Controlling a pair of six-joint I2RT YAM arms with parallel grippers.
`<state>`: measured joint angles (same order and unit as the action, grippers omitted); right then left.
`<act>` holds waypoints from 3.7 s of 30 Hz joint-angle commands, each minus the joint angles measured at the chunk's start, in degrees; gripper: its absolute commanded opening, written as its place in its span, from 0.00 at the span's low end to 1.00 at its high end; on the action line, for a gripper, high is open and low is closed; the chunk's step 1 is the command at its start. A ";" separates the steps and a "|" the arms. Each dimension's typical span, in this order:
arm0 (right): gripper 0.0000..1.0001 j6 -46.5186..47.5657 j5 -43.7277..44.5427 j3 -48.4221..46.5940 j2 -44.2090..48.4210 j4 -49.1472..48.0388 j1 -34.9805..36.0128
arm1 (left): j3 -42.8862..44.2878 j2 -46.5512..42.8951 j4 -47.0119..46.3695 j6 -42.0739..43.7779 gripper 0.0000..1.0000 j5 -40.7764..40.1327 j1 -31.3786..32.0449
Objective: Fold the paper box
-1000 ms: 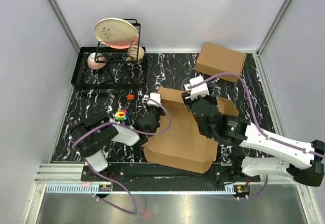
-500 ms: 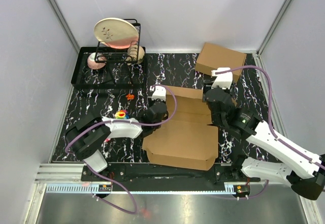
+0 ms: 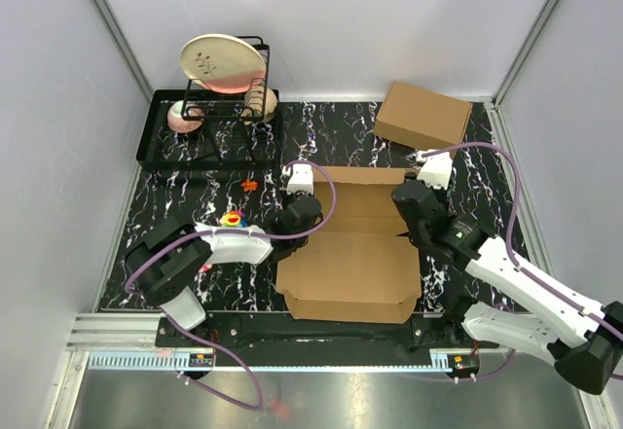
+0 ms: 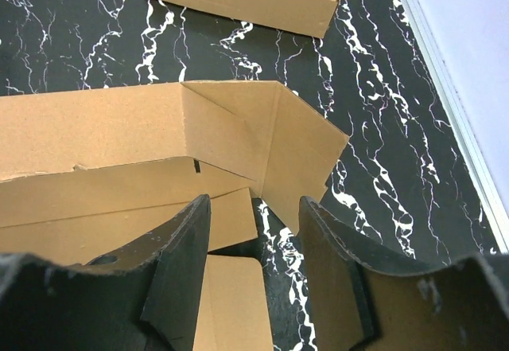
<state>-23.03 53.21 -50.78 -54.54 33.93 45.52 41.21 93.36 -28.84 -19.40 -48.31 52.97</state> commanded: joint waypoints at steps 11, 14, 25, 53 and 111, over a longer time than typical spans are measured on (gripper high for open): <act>0.50 7.20 0.13 4.63 -4.96 -11.77 -0.87 | -0.69 -1.60 -2.45 3.93 0.00 -0.29 -0.15; 0.51 9.83 1.98 6.92 -5.92 -18.26 -1.30 | -0.61 -1.78 -2.45 4.28 0.00 0.76 -0.15; 0.38 12.48 -0.38 8.33 -11.37 -28.57 -5.70 | -1.92 -2.75 -3.94 5.25 0.00 1.30 -0.24; 0.58 -7.55 -5.31 11.14 7.95 -12.16 -5.88 | -0.08 -2.48 -0.09 3.67 0.00 1.03 -0.59; 0.47 -30.67 -5.49 18.61 -15.86 -20.91 -6.40 | 9.85 -1.60 25.24 -9.96 0.00 9.46 -4.45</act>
<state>-52.77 44.01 -30.65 -70.08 20.18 39.48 50.98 92.03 -3.53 -29.54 -40.75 48.56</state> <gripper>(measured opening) 0.477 0.054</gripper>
